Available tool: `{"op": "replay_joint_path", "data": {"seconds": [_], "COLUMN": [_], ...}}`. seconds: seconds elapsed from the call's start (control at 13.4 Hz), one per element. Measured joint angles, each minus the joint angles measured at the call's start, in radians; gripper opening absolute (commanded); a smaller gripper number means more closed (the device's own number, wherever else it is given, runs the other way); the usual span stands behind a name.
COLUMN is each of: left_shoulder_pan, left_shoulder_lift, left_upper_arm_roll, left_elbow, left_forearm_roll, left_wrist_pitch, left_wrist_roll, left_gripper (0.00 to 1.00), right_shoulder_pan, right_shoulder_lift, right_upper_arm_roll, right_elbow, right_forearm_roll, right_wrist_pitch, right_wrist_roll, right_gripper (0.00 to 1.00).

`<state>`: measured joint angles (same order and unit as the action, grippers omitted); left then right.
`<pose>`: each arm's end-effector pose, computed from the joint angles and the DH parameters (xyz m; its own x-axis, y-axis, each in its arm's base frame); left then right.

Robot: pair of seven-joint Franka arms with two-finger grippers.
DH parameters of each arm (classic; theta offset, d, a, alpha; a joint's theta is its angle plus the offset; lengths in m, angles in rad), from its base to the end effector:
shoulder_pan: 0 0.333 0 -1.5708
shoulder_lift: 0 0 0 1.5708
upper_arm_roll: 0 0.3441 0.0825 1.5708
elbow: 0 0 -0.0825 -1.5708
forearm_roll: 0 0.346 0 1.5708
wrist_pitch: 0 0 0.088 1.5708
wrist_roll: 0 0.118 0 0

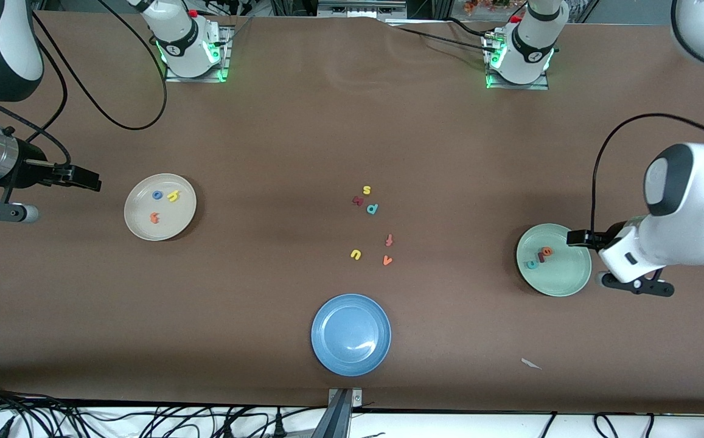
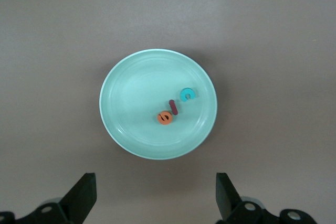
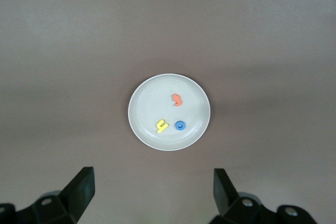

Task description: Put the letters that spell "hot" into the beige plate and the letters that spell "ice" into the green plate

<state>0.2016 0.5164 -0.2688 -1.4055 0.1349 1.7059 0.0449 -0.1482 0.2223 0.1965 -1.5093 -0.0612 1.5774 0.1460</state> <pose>0.6550 0.0044 0.4243 0.9731 -0.1217 -0.1958 -0.1215 -0.9925 0.0128 0.5792 0.0088 0.5485 0.9847 -0.0959 -0.1452 -0.0911 -0.9951 0.0389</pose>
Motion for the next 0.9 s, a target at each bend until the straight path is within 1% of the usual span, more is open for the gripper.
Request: {"op": "replay_joint_path", "data": {"seconds": [0.15,0.22,0.37,0.6,0.82,0.9], "left_shoulder_pan": [-0.087,-0.126,-0.157,-0.2,-0.216,-0.228], "left_shoulder_lift": [-0.077,-0.119,-0.194,-0.279,-0.36,-0.386], "left_upper_arm_roll": [0.126,0.171,0.198,0.233,0.247,0.262], "left_elbow": [-0.036,-0.062,-0.103,-0.139,-0.174,-0.185], "left_forearm_roll": [-0.103,-0.123,-0.131,-0.131,-0.132,-0.133], "left_wrist_pitch": [-0.012,-0.017,-0.032,-0.065,-0.079,-0.08], "left_wrist_roll": [0.001,0.001,0.0,0.0,0.0,0.0], "left_gripper": [1.0,1.0,1.0,1.0,1.0,1.0], "right_shoulder_pan": [0.0,0.001,0.001,0.001,0.001,0.001], "right_shoulder_lift": [0.001,0.001,0.002,0.003,0.004,0.004], "right_upper_arm_roll": [0.0,0.0,0.0,0.0,0.0,0.0], "right_elbow": [0.0,0.0,0.0,0.0,0.0,0.0], "right_forearm_roll": [0.0,0.0,-0.005,-0.026,-0.027,-0.028], "right_wrist_pitch": [0.0,0.001,0.001,0.002,0.004,0.006], "right_wrist_roll": [0.0,0.0,0.0,0.0,0.0,0.0], "right_gripper": [1.0,1.0,1.0,1.0,1.0,1.0]}}
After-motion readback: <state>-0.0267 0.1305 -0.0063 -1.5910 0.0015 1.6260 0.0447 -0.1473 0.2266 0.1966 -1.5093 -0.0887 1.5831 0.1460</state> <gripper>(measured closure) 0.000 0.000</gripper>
